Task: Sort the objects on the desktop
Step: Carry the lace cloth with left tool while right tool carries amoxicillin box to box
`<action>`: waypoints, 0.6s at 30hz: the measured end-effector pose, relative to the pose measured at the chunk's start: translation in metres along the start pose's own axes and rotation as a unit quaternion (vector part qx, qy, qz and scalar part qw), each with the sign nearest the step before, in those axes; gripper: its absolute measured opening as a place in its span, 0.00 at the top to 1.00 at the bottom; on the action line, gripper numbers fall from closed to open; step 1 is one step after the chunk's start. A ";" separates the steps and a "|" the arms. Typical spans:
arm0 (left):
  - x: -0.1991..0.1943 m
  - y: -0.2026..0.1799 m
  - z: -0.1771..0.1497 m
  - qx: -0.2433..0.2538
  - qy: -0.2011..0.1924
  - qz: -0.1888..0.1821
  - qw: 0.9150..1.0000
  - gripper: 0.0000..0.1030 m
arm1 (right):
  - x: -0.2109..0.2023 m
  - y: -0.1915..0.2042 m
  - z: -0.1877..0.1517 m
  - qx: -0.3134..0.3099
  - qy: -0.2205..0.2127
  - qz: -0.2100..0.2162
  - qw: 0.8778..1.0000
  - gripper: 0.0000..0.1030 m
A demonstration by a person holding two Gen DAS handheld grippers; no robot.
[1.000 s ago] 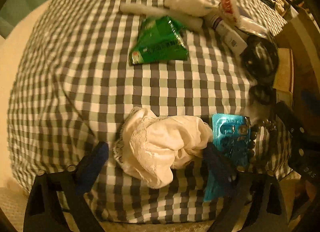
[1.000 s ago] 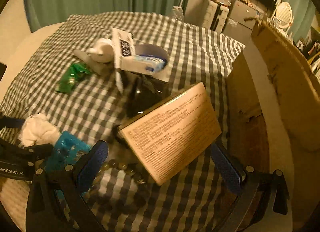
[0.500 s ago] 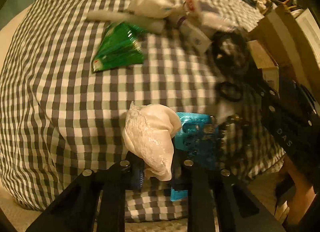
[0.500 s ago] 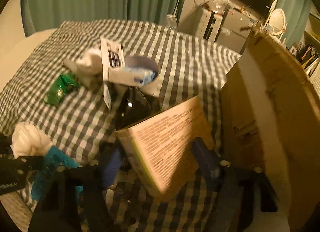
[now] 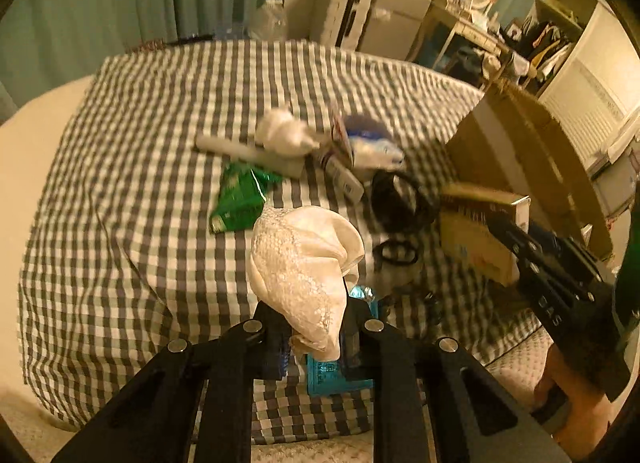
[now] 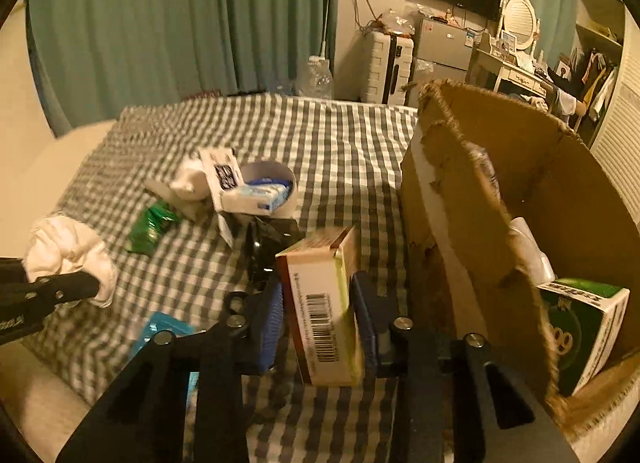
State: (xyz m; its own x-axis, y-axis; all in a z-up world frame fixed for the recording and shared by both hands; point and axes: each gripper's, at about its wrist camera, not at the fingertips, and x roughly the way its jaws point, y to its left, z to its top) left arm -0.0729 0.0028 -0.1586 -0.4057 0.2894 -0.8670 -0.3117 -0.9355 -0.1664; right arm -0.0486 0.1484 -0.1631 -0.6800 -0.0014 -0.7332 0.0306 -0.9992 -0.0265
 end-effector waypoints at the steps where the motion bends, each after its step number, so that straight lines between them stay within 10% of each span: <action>1: -0.004 -0.002 0.001 0.000 -0.008 0.001 1.000 0.84 | -0.007 0.001 0.000 0.001 -0.006 0.003 1.000 0.72; 18: -0.134 -0.012 -0.016 0.013 -0.187 0.050 0.981 0.84 | -0.145 0.010 0.009 -0.009 -0.134 0.046 0.990 0.73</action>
State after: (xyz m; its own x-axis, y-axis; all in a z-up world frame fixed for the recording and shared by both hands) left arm -0.0013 -0.0281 -0.0478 -0.7213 0.2549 -0.6440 -0.2739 -0.9590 -0.0727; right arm 0.0441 0.1378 -0.0510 -0.8434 -0.1043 -0.5271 0.1115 -0.9936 0.0183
